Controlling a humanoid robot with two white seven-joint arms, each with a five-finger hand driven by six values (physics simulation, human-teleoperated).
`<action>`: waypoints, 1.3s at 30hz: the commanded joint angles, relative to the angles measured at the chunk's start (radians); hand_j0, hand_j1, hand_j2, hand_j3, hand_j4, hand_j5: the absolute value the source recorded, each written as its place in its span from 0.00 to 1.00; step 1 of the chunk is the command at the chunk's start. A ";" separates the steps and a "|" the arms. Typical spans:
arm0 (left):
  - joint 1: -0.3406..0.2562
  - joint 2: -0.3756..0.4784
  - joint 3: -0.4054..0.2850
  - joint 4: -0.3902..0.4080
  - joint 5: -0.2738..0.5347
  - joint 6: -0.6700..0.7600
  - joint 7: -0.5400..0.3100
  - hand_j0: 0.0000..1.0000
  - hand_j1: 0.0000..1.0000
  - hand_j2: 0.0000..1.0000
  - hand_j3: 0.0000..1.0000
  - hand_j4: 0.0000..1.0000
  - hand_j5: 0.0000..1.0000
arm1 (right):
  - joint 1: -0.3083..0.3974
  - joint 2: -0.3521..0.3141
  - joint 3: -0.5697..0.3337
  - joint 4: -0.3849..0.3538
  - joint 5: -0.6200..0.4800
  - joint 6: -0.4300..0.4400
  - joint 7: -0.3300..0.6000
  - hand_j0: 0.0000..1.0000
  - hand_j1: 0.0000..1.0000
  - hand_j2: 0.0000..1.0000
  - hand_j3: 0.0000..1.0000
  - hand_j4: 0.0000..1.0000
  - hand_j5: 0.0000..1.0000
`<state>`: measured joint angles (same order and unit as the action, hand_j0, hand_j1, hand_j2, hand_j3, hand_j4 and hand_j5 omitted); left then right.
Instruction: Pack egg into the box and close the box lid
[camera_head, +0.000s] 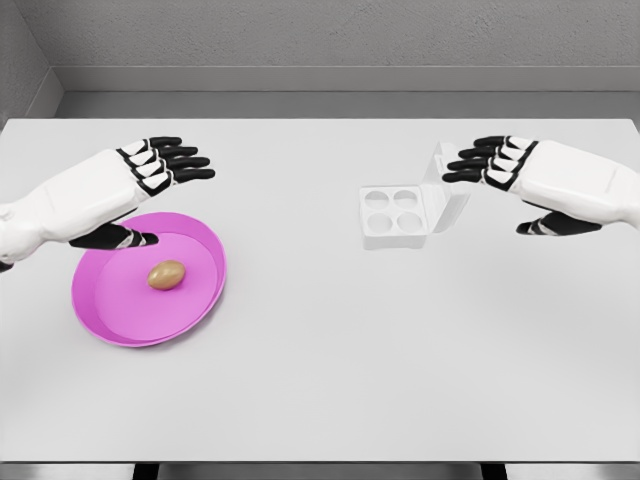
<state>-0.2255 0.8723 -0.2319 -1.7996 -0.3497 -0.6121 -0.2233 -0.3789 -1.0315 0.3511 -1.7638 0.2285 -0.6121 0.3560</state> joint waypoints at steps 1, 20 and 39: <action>0.000 0.004 0.000 -0.001 0.006 0.001 0.001 1.00 1.00 1.00 1.00 1.00 1.00 | 0.000 -0.007 -0.011 -0.002 -0.006 0.001 0.001 1.00 1.00 1.00 1.00 1.00 1.00; 0.084 -0.062 -0.101 -0.001 0.255 0.428 0.001 0.93 0.93 0.93 0.93 0.93 0.93 | -0.021 0.182 -0.063 0.405 0.072 0.112 0.097 1.00 1.00 1.00 1.00 1.00 1.00; 0.258 -0.168 0.036 -0.001 0.250 0.555 0.005 0.85 0.85 0.85 0.85 0.85 0.85 | -0.090 0.243 0.031 0.550 0.104 0.112 0.098 1.00 1.00 1.00 1.00 1.00 1.00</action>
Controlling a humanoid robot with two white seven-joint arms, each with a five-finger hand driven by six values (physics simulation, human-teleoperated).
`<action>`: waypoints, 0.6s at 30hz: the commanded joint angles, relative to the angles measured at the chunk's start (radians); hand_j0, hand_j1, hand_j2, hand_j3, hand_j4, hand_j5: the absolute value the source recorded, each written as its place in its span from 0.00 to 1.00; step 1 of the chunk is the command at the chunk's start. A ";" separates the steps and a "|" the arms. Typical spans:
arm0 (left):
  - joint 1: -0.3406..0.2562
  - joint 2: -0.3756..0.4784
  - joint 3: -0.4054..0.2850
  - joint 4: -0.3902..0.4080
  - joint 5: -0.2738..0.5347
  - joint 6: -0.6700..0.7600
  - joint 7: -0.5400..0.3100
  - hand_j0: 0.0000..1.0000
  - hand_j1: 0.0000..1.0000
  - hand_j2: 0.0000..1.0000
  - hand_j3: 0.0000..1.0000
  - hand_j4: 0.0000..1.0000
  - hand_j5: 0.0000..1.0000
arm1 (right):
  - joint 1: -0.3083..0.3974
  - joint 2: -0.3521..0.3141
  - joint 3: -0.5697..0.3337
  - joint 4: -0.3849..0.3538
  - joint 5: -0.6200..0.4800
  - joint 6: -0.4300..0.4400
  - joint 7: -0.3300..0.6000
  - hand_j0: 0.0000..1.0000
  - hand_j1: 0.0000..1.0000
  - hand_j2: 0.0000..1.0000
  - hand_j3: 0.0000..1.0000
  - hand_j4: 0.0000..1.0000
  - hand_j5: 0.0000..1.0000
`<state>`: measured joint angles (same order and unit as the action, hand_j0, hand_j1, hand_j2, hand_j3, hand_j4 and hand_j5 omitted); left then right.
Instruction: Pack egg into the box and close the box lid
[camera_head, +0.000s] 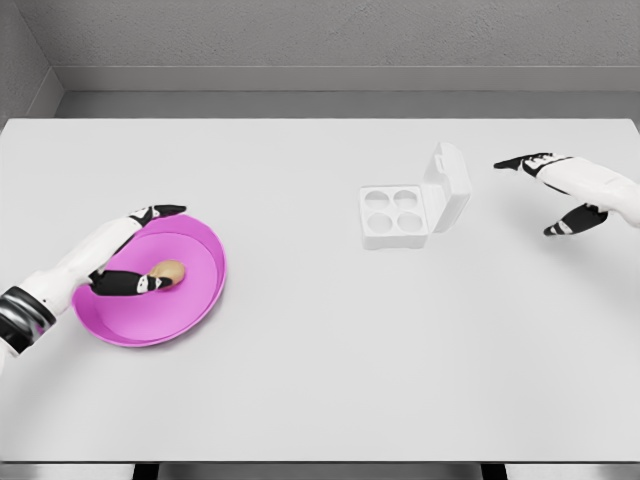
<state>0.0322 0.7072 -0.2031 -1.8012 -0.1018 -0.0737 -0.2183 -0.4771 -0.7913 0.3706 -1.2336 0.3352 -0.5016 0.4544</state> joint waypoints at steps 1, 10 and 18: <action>0.000 -0.002 0.007 0.000 -0.001 0.018 0.000 0.85 0.85 0.85 0.85 0.85 0.85 | 0.000 0.018 0.019 0.039 -0.002 0.001 0.000 1.00 1.00 1.00 1.00 1.00 1.00; 0.031 -0.005 -0.004 -0.001 -0.004 0.026 0.002 0.86 0.86 0.86 0.86 0.86 0.86 | -0.021 0.046 0.028 0.088 0.001 0.001 0.000 1.00 1.00 1.00 1.00 1.00 1.00; 0.037 -0.015 -0.002 0.000 -0.035 0.035 0.002 0.85 0.85 0.85 0.85 0.85 0.85 | -0.049 0.080 0.028 0.121 0.021 0.003 0.000 1.00 1.00 1.00 1.00 1.00 1.00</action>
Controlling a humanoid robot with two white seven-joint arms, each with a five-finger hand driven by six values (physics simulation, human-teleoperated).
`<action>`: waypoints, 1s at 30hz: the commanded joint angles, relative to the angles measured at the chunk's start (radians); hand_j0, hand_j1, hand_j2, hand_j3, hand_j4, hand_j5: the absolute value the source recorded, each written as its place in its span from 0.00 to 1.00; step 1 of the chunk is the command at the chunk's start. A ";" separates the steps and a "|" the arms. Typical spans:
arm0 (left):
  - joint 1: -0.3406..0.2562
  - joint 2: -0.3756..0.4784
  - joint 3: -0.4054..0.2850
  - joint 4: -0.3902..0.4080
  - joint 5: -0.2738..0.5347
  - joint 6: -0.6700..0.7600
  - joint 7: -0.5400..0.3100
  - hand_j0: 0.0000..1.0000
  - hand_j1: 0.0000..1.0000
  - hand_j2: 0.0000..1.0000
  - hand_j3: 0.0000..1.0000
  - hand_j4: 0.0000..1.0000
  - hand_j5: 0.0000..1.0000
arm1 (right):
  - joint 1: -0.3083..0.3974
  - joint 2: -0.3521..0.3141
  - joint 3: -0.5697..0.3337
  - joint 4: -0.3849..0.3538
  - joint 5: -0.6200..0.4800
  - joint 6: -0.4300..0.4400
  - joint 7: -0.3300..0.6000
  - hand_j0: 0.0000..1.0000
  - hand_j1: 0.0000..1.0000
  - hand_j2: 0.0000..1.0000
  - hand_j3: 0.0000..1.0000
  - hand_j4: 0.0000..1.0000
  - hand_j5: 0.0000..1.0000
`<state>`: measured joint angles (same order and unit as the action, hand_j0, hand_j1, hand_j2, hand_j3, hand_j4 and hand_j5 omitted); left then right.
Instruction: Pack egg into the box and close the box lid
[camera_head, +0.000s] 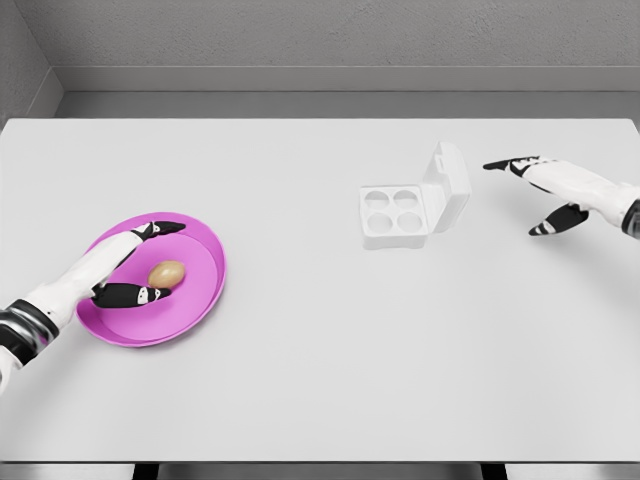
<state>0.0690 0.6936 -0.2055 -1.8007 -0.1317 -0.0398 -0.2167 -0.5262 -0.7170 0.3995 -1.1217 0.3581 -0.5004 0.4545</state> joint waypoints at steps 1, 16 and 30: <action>-0.002 -0.012 0.001 0.000 -0.014 0.001 0.000 0.85 0.85 0.85 0.85 0.85 0.85 | 0.000 0.005 0.001 0.022 -0.002 0.002 -0.002 1.00 1.00 1.00 1.00 1.00 1.00; -0.003 -0.042 -0.002 0.011 -0.066 0.003 0.000 0.83 0.83 0.83 0.83 0.83 0.83 | -0.009 0.019 0.004 0.054 -0.004 -0.004 0.001 1.00 1.00 1.00 1.00 1.00 1.00; -0.006 -0.066 -0.012 0.030 -0.097 0.004 0.000 0.80 0.80 0.80 0.80 0.80 0.80 | -0.003 0.005 0.005 0.048 -0.010 -0.001 0.001 1.00 1.00 1.00 1.00 1.00 1.00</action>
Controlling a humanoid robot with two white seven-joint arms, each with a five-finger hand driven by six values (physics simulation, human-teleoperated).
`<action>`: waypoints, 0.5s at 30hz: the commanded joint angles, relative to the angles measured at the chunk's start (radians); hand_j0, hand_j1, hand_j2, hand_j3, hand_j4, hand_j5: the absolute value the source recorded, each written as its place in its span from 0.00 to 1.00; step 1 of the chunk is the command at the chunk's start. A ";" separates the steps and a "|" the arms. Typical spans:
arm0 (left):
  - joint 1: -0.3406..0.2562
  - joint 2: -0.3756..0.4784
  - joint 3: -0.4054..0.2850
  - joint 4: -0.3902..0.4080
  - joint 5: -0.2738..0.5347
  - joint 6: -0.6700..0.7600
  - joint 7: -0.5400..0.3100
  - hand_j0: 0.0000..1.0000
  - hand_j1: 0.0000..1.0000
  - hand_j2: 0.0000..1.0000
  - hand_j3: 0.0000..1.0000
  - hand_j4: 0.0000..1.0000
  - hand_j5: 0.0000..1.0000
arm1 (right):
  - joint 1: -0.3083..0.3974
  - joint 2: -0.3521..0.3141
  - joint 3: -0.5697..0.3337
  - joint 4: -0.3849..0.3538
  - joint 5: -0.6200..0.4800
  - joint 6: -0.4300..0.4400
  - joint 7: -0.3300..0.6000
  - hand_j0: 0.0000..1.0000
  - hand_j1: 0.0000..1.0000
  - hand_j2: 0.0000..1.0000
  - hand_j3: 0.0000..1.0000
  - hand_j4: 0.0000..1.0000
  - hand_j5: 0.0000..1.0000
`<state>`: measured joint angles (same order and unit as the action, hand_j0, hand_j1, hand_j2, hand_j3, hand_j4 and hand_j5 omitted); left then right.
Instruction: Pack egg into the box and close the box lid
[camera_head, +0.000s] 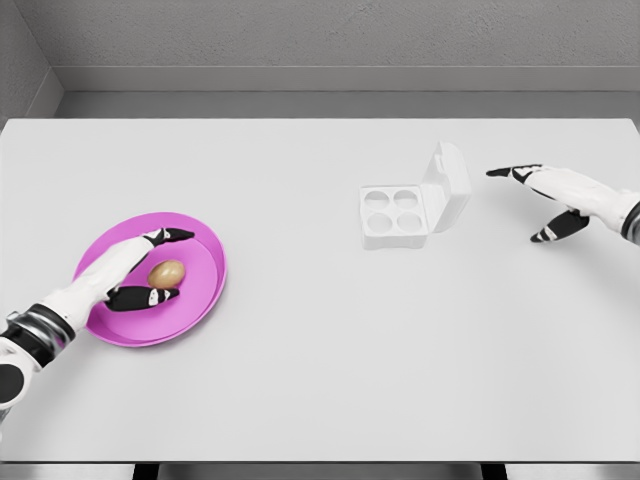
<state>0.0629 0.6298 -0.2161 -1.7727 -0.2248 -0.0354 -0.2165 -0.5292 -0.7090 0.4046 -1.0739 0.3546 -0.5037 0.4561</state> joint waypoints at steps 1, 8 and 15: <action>0.000 -0.004 -0.002 0.002 -0.004 0.000 0.002 0.80 0.80 0.80 0.80 0.80 0.80 | 0.000 -0.003 0.000 0.000 -0.006 0.002 0.000 1.00 1.00 1.00 1.00 1.00 1.00; 0.003 -0.004 -0.002 0.002 -0.005 -0.001 0.002 0.70 0.70 0.70 0.70 0.70 0.70 | 0.006 -0.001 0.002 0.000 -0.006 0.004 0.000 1.00 1.00 1.00 1.00 1.00 1.00; 0.006 -0.004 0.001 0.002 -0.005 -0.001 0.002 0.71 0.71 0.71 0.71 0.71 0.71 | 0.008 -0.003 -0.001 0.006 -0.006 0.004 0.000 1.00 1.00 1.00 1.00 1.00 1.00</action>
<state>0.0690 0.6250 -0.2153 -1.7698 -0.2323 -0.0367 -0.2152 -0.5216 -0.7093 0.4041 -1.0684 0.3541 -0.5019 0.4560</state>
